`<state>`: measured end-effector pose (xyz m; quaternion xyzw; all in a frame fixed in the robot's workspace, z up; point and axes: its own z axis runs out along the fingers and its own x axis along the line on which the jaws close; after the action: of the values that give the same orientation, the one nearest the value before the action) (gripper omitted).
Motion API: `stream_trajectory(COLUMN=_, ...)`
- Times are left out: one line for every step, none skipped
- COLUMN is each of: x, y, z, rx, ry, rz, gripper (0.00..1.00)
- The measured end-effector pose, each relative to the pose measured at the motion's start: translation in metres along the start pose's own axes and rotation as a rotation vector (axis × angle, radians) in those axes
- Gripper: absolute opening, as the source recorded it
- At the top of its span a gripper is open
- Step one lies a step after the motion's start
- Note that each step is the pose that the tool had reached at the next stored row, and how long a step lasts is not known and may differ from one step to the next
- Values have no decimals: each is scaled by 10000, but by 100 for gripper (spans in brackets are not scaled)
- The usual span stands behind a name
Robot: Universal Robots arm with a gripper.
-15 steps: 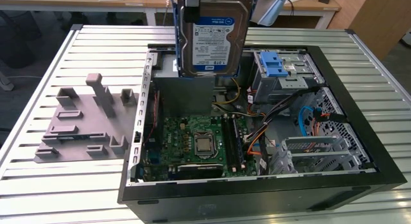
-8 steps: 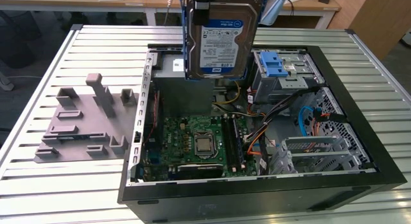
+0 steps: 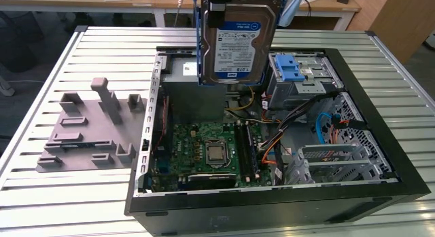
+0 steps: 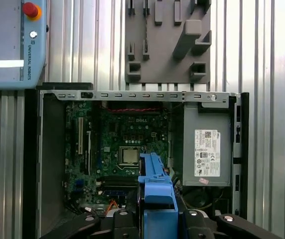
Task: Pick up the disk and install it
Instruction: 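Insert the disk into the insertion slot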
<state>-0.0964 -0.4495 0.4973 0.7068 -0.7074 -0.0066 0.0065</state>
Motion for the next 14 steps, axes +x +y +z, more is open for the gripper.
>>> stream_trajectory(x=2, y=-5, z=1, rx=0, ry=-1, rz=0, gripper=36)
stream_trajectory(x=4, y=-10, z=2, rx=1, ry=-2, rz=0, gripper=36)
stream_trajectory(x=6, y=-17, z=3, rx=1, ry=-2, rz=0, gripper=36)
stream_trajectory(x=9, y=-20, z=4, rx=1, ry=-3, rz=0, gripper=36)
stream_trajectory(x=14, y=-23, z=4, rx=1, ry=-2, rz=-1, gripper=36)
stream_trajectory(x=17, y=-29, z=4, rx=1, ry=-1, rz=0, gripper=36)
stream_trajectory(x=21, y=-33, z=4, rx=0, ry=0, rz=0, gripper=36)
stream_trajectory(x=26, y=-36, z=5, rx=0, ry=-1, rz=0, gripper=36)
stream_trajectory(x=31, y=-39, z=5, rx=0, ry=0, rz=0, gripper=36)
stream_trajectory(x=38, y=-42, z=6, rx=0, ry=0, rz=0, gripper=36)
stream_trajectory(x=46, y=-43, z=8, rx=0, ry=0, rz=0, gripper=36)
stream_trajectory(x=54, y=-45, z=9, rx=0, ry=-1, rz=0, gripper=36)
stream_trajectory(x=63, y=-47, z=12, rx=0, ry=-1, rz=0, gripper=36)
stream_trajectory(x=77, y=-50, z=15, rx=0, ry=0, rz=0, gripper=36)
